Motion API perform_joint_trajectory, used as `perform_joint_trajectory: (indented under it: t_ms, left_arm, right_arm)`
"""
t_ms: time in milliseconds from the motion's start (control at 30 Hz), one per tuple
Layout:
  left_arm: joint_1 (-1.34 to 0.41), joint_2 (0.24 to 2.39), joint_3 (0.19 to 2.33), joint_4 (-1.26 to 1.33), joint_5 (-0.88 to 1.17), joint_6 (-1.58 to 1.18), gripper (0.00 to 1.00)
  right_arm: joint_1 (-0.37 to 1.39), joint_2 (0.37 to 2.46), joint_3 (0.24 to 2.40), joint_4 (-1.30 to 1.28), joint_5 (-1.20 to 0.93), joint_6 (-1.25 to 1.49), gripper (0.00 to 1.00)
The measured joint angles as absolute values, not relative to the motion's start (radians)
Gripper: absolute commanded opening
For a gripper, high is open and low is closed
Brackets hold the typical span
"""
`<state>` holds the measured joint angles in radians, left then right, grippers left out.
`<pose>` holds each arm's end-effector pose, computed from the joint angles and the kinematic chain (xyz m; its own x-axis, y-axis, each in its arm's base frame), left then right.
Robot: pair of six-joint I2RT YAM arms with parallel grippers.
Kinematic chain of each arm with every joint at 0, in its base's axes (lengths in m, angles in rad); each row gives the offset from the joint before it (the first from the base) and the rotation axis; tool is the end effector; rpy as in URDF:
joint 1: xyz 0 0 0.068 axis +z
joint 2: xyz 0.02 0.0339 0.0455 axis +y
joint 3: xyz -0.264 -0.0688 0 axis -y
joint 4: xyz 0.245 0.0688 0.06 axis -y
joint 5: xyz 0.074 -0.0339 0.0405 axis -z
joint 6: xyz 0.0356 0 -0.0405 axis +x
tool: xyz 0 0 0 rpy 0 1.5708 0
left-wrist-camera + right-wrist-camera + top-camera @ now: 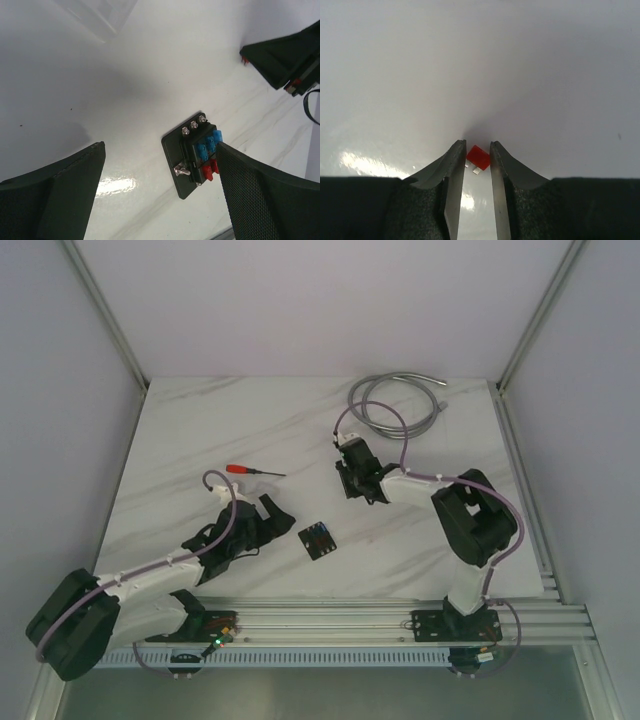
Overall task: Snap on the fuse box
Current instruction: Pick up the fuse from the center of the board.
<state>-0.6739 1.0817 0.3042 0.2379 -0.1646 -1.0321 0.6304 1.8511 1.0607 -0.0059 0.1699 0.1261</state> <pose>0.1648 -0.1242 0.1614 -0.6401 -0.5725 -0.5124 -0.0852 0.7157 -0.6932 0.3140 0.2217 0.1573 -0.6339 -0.3091 -0.7090 -0.4090 0.9120 -0.0319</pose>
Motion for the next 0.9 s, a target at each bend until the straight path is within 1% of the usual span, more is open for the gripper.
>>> perform_joint_trajectory:
  t_ms: [200, 533, 700, 900]
  left_arm:
    - [-0.674, 1.057, 0.295, 0.235, -0.164, -1.037, 1.0]
    - [-0.674, 1.039, 0.29, 0.229, -0.164, -1.038, 1.0]
    - [-0.674, 1.039, 0.29, 0.227, -0.164, -1.038, 1.0]
    - [-0.674, 1.039, 0.29, 0.226, -0.164, -1.038, 1.0]
  right_arm:
    - [0.631, 1.787, 0.995, -0.032, 0.181, 0.158, 0.38]
    - [0.631, 1.763, 0.987, -0.092, 0.226, 0.215, 0.46]
    - [0.631, 1.759, 0.989, -0.114, 0.231, 0.233, 0.46]
    - [0.631, 1.782, 1.027, -0.148, 0.221, 0.268, 0.43]
